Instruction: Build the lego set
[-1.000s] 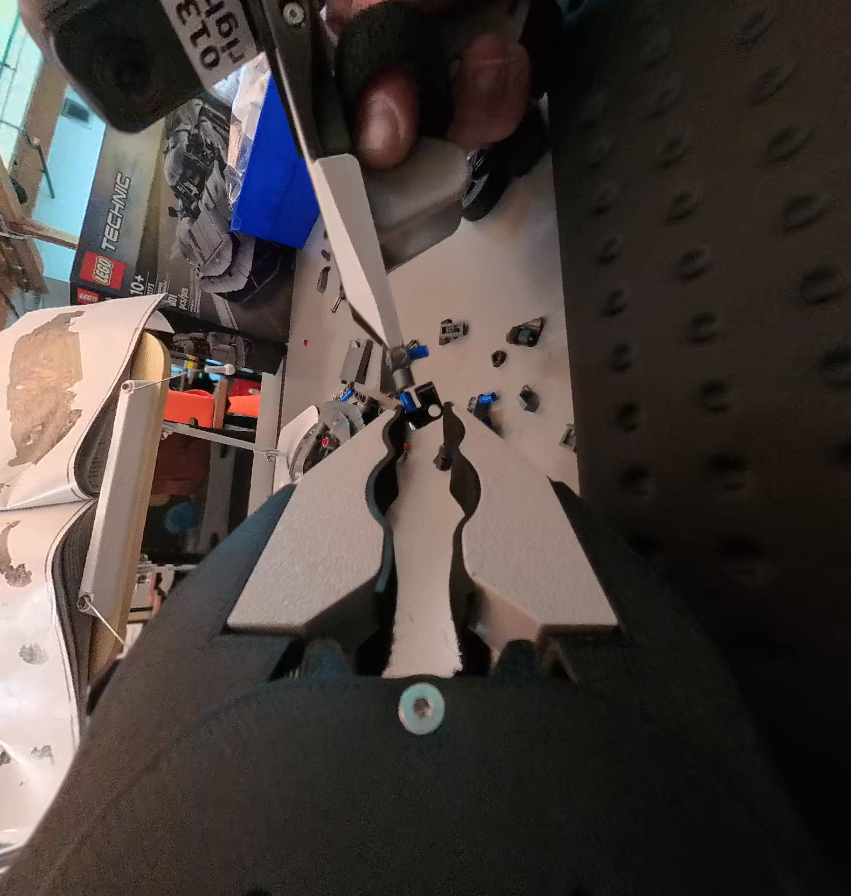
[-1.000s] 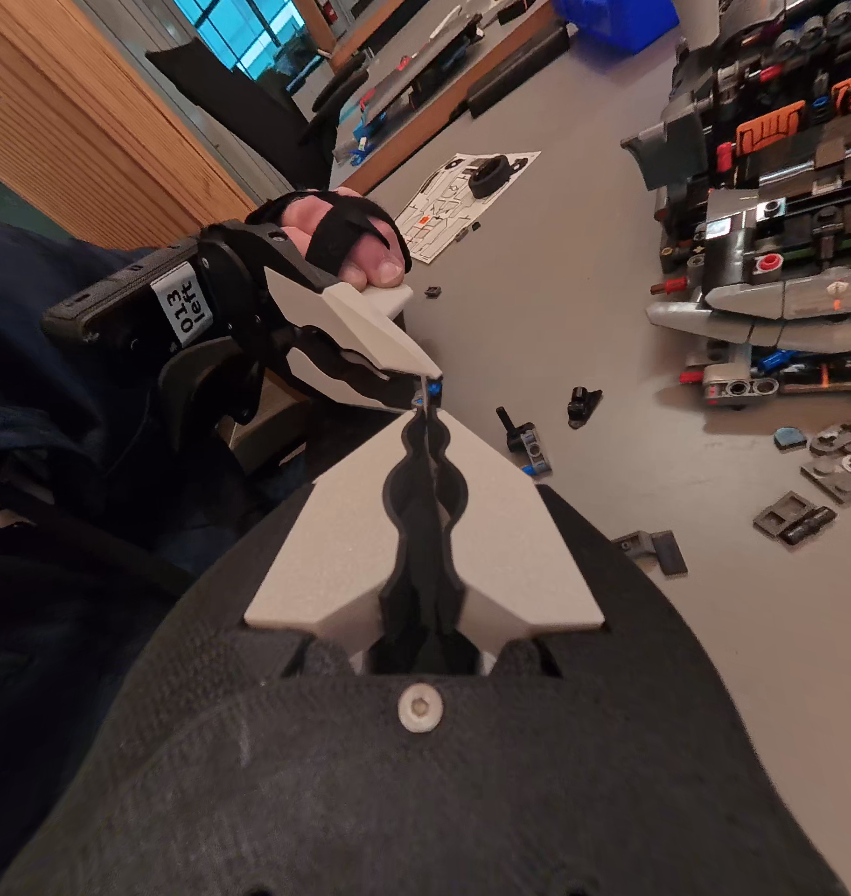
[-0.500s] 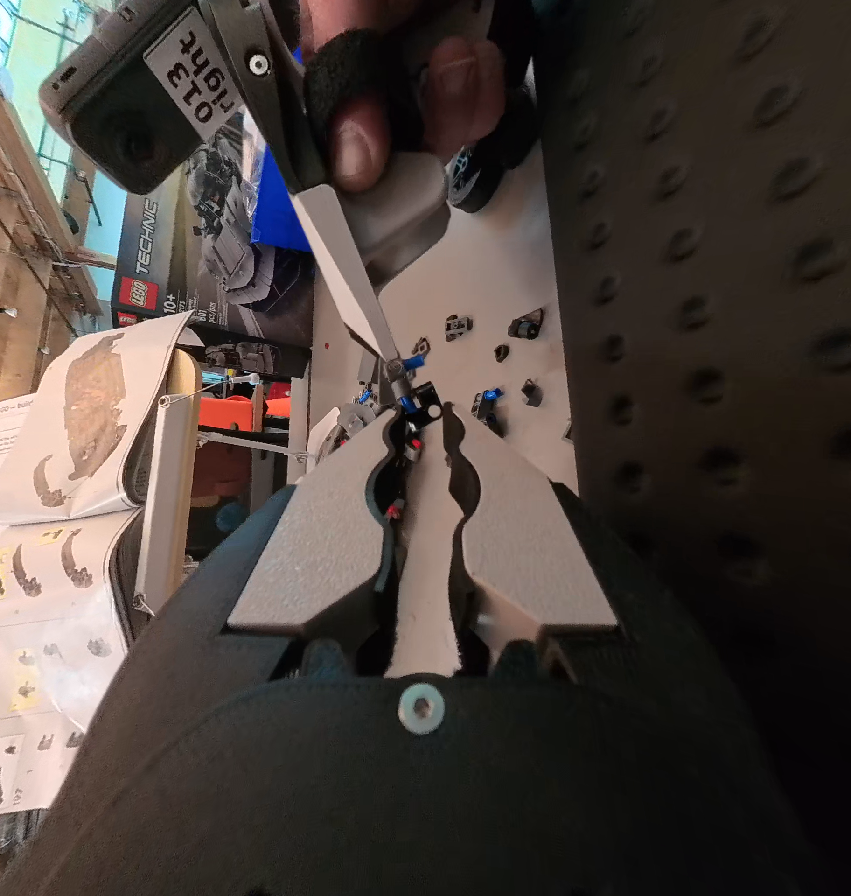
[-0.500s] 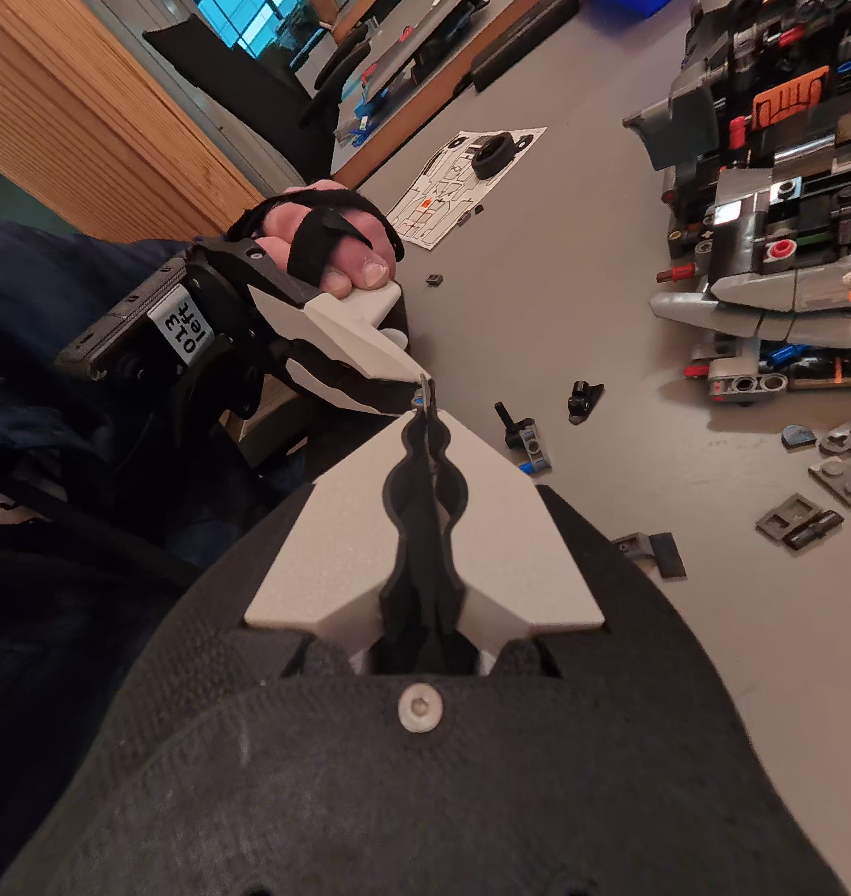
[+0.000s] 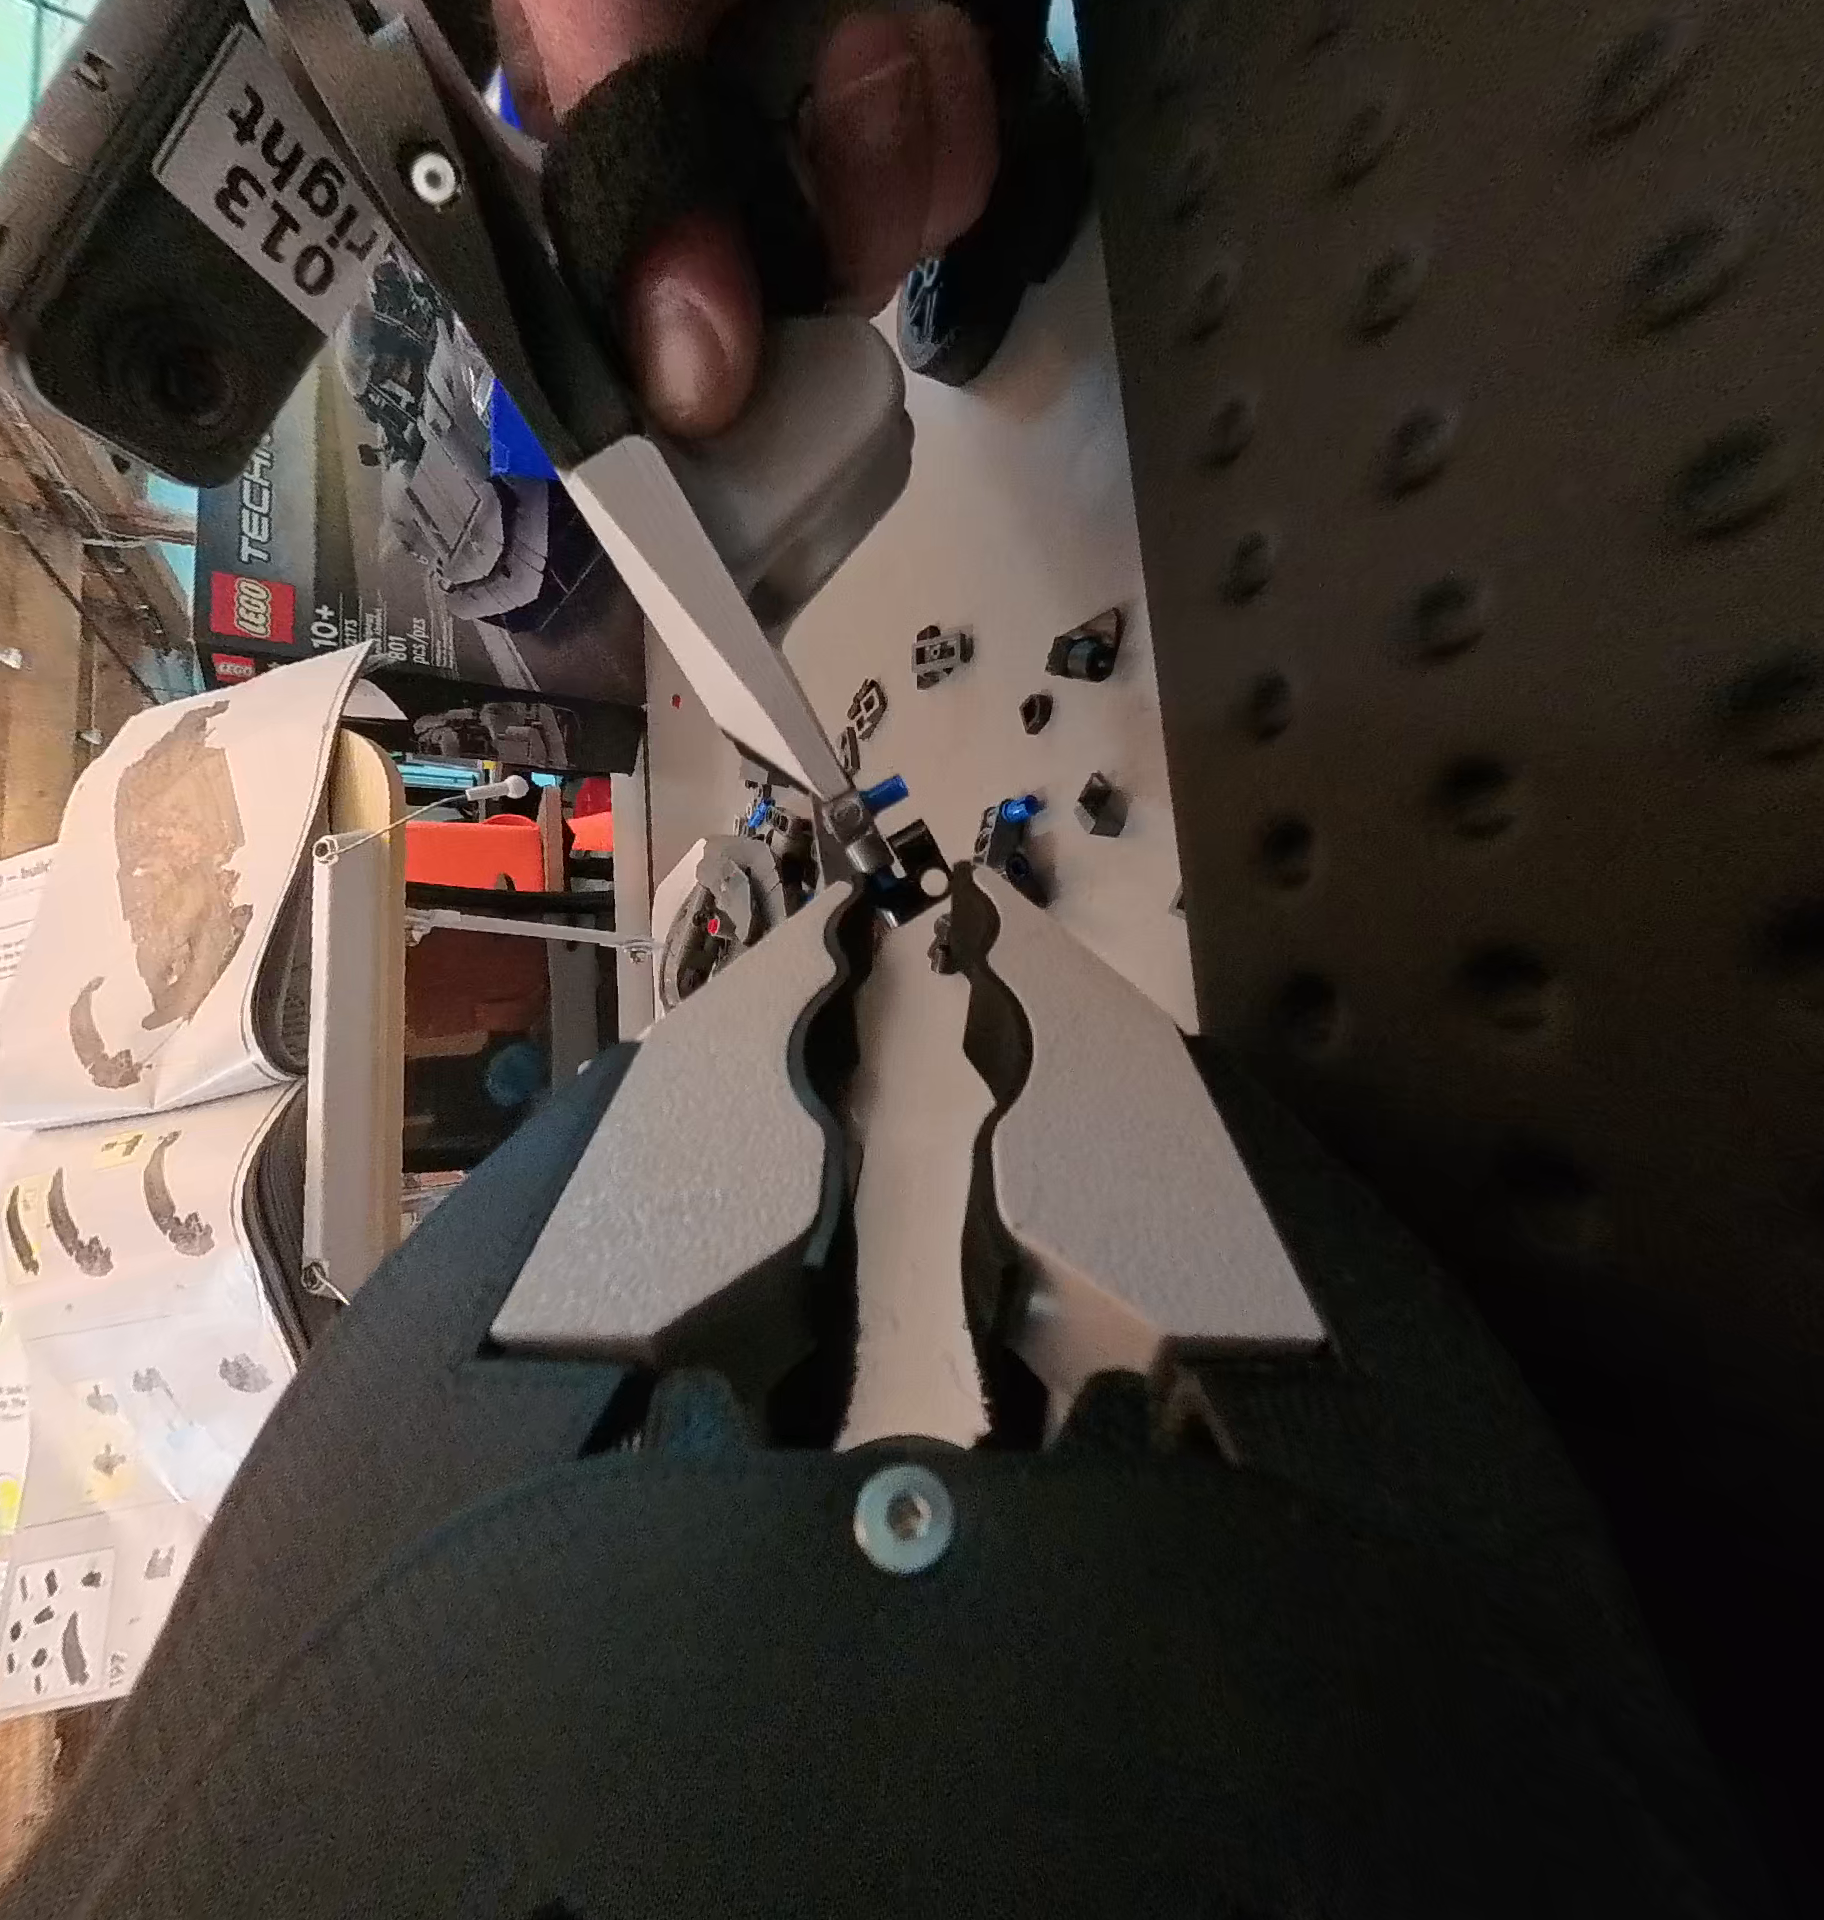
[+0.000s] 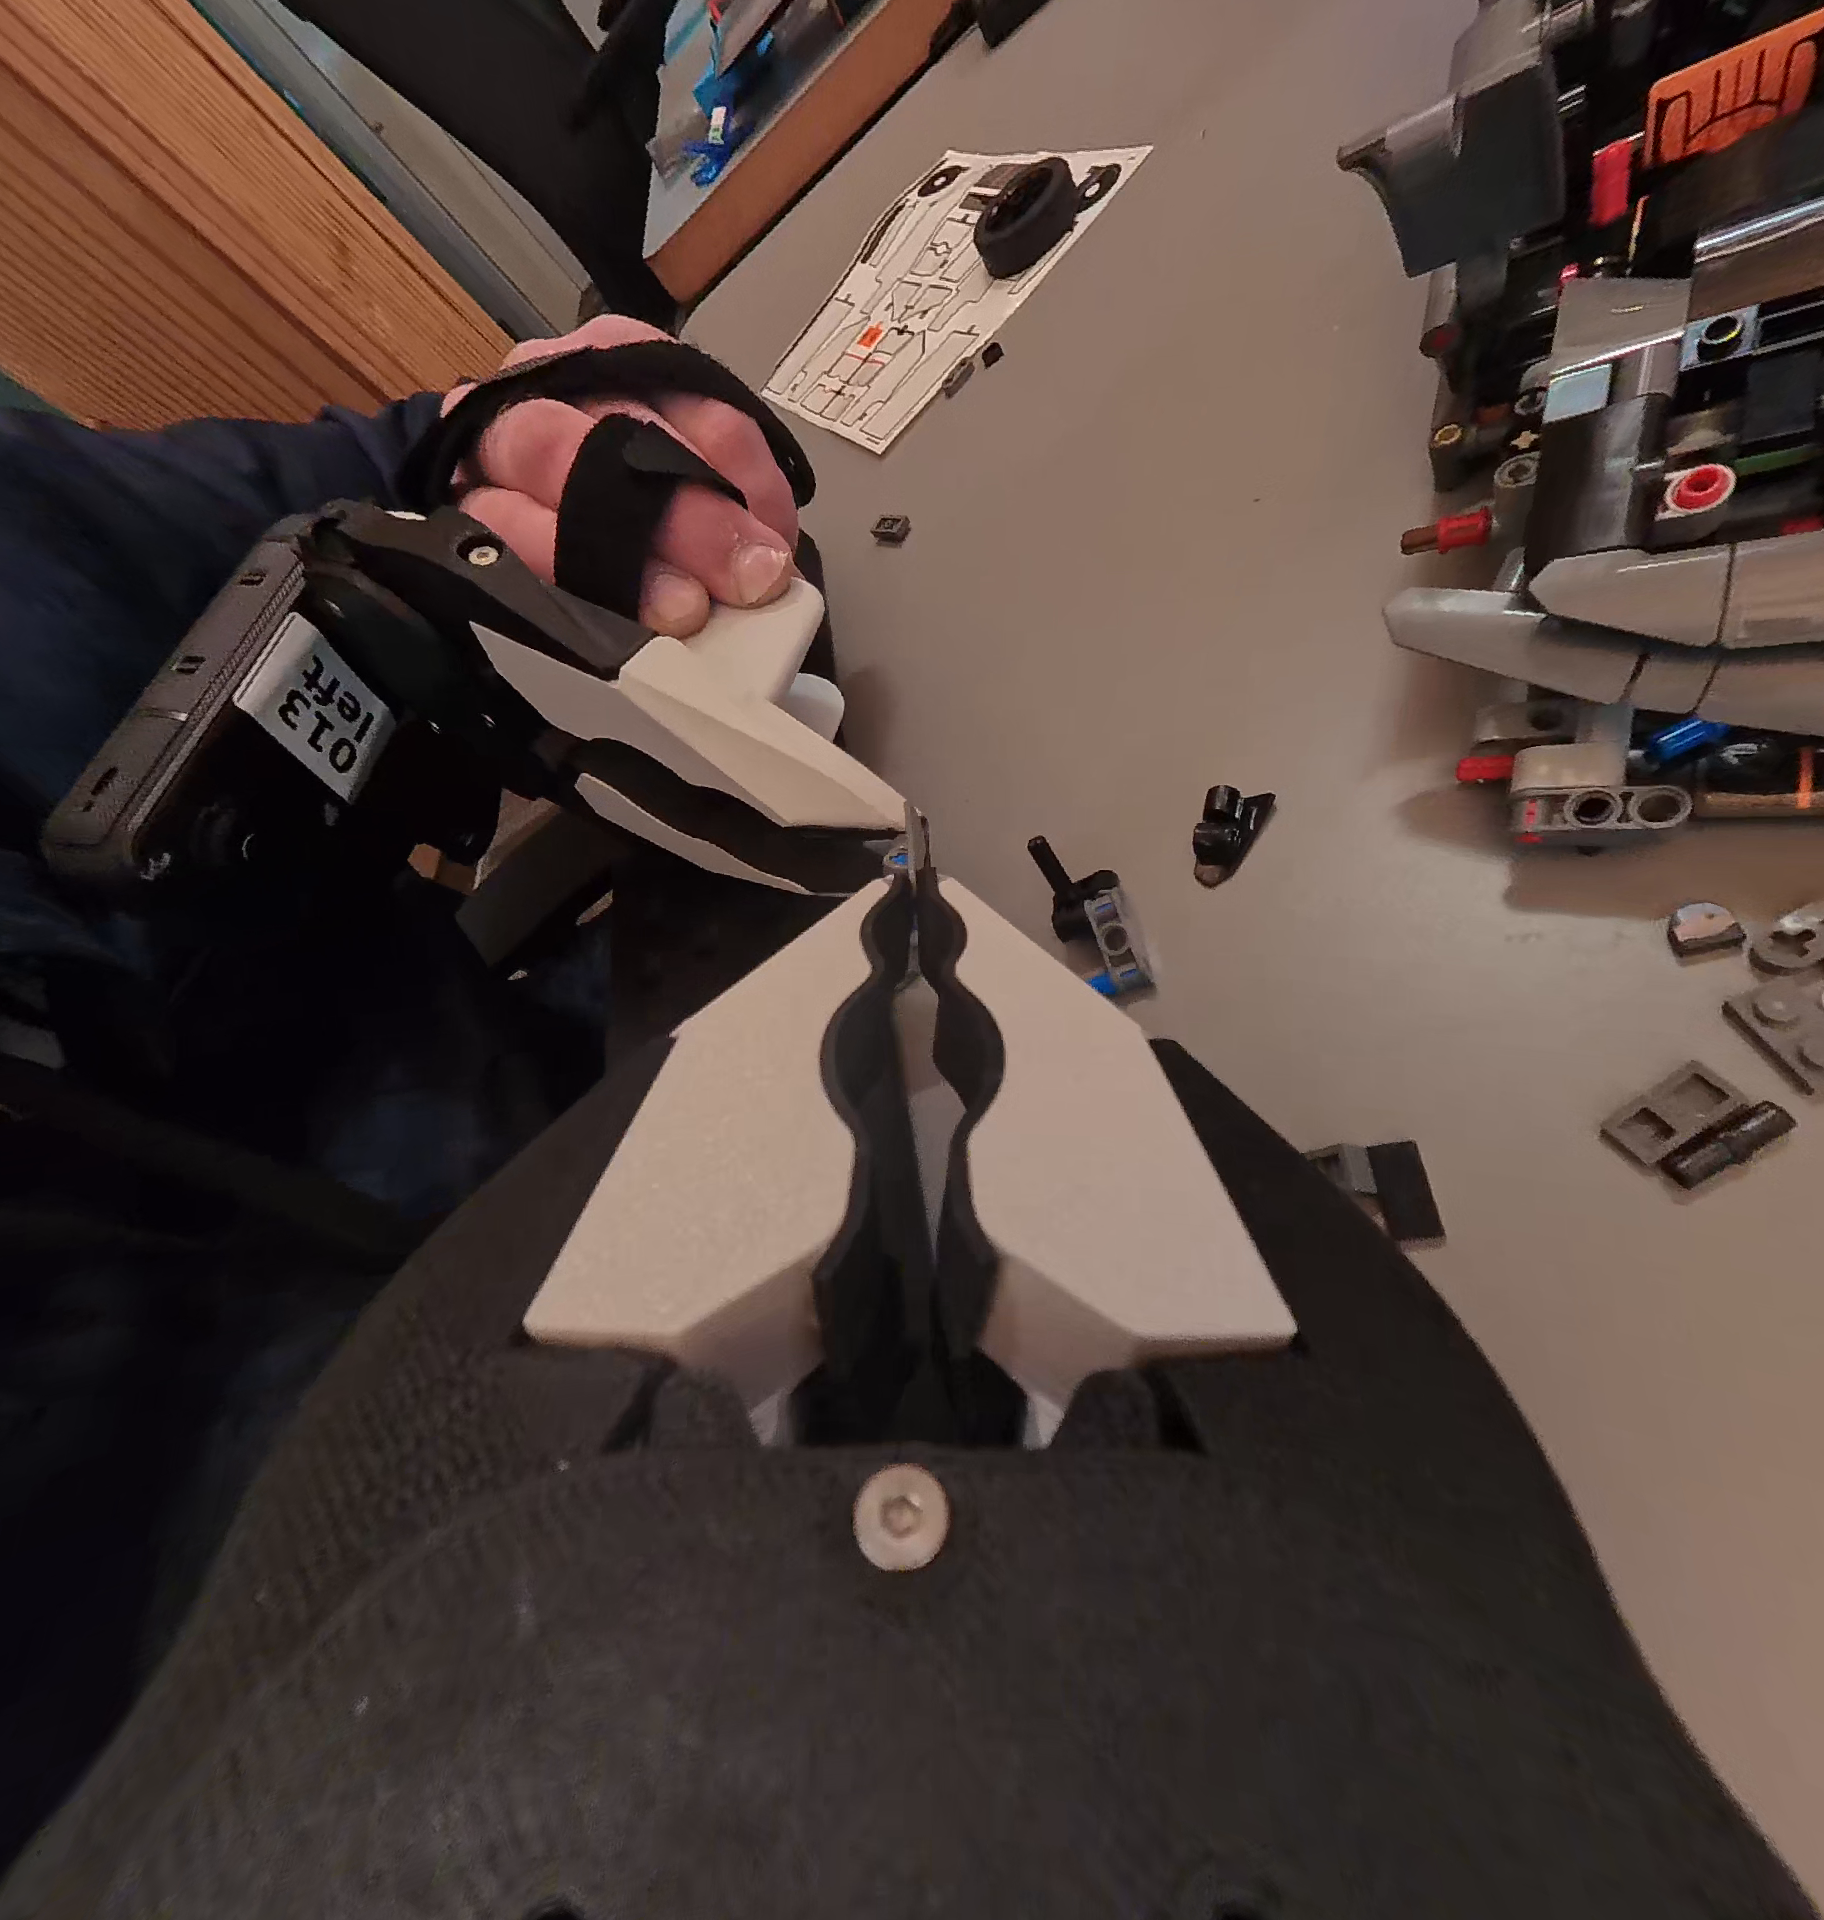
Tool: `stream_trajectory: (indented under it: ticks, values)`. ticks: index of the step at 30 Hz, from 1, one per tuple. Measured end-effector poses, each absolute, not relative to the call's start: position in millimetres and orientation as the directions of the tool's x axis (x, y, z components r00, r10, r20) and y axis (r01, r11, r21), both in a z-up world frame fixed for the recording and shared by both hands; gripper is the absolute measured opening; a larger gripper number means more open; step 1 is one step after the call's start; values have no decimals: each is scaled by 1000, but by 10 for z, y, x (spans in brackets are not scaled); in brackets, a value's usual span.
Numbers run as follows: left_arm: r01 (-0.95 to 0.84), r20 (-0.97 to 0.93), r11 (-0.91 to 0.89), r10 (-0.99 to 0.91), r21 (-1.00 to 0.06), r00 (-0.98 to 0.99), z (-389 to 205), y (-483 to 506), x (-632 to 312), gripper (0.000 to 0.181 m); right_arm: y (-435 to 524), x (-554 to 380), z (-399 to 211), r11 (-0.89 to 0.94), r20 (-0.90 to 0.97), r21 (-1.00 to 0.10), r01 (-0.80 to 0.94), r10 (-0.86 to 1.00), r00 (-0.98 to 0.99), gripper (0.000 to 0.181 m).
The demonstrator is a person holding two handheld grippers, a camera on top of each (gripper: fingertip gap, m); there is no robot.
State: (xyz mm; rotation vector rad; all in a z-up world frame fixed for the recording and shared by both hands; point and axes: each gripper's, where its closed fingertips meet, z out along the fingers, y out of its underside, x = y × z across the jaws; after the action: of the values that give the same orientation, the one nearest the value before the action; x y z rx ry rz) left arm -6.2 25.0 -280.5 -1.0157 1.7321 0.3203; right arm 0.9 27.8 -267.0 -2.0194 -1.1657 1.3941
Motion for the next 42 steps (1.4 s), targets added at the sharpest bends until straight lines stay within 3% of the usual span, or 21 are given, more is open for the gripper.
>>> stream_trajectory:
  ticks: [4, 14, 17, 27, 42]
  values:
    - [-758, -882, 601, -466, -254, -74, -2793, 289, -68, 12, 311, 7, -2657, -561, -553, -738, 375, 821, 141, 0]
    - [-717, -852, 554, -513, -423, 105, -2497, 430, -129, 17, 434, 70, -2317, -548, -537, -814, 191, 836, 111, 0]
    - [-707, -815, 525, -566, -473, 125, -2504, 430, -113, 6, 450, 56, -2294, -531, -516, -828, 179, 847, 126, 0]
    - [-726, -803, 500, -584, -473, 121, -2573, 457, -121, 0, 448, 6, -2355, -488, -463, -841, 231, 872, 157, 0]
    - [-768, -844, 534, -536, -355, 17, -2718, 416, -100, 0, 409, -21, -2493, -477, -450, -808, 346, 879, 158, 0]
